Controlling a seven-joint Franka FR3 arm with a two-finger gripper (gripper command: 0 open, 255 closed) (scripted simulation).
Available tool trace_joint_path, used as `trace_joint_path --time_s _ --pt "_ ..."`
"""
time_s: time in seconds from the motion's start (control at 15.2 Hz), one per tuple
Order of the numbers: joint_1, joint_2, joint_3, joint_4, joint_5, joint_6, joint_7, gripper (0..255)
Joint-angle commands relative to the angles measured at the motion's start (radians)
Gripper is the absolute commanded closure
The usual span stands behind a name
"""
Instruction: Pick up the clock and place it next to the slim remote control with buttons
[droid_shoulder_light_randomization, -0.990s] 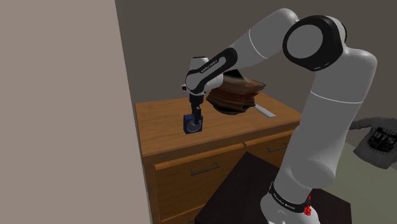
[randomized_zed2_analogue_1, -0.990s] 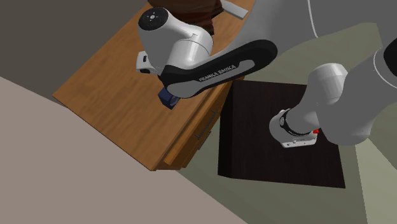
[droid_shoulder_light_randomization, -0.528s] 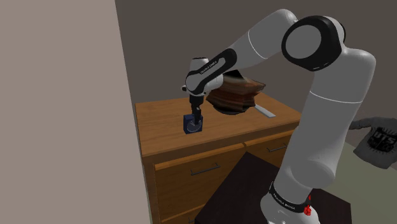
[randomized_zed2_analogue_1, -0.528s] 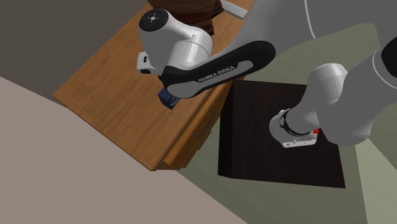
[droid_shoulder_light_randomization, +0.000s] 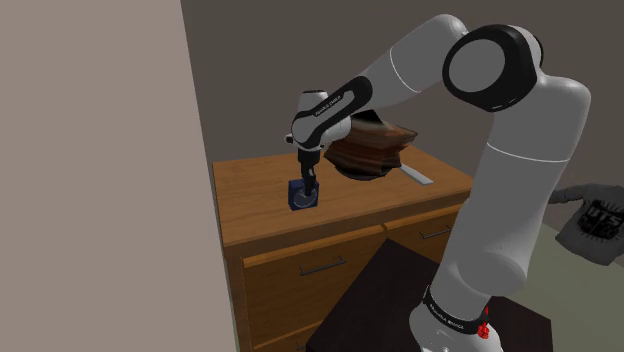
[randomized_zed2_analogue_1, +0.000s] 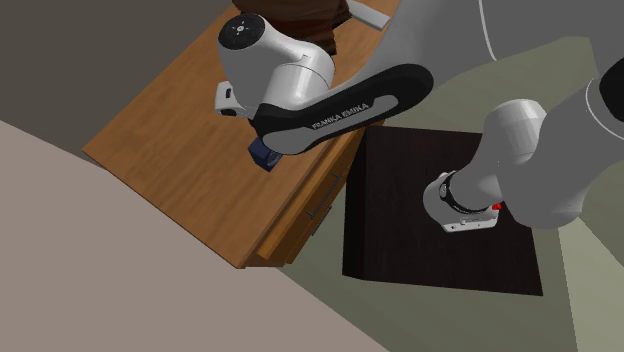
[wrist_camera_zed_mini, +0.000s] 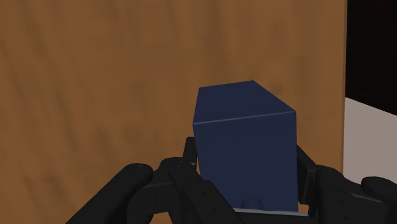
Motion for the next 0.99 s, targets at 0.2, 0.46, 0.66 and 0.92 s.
trace_joint_path --time_s 0.2,0.46,0.66,0.92 --pt "0.0 -0.008 0.0 0.005 -0.003 -0.013 0.002 255" --pt "0.001 -0.039 -0.001 0.028 -0.016 -0.065 0.012 255" --pt "0.002 -0.06 0.0 0.047 -0.024 -0.104 0.018 255" --pt "0.003 -0.085 0.001 0.075 -0.033 -0.157 0.025 255"
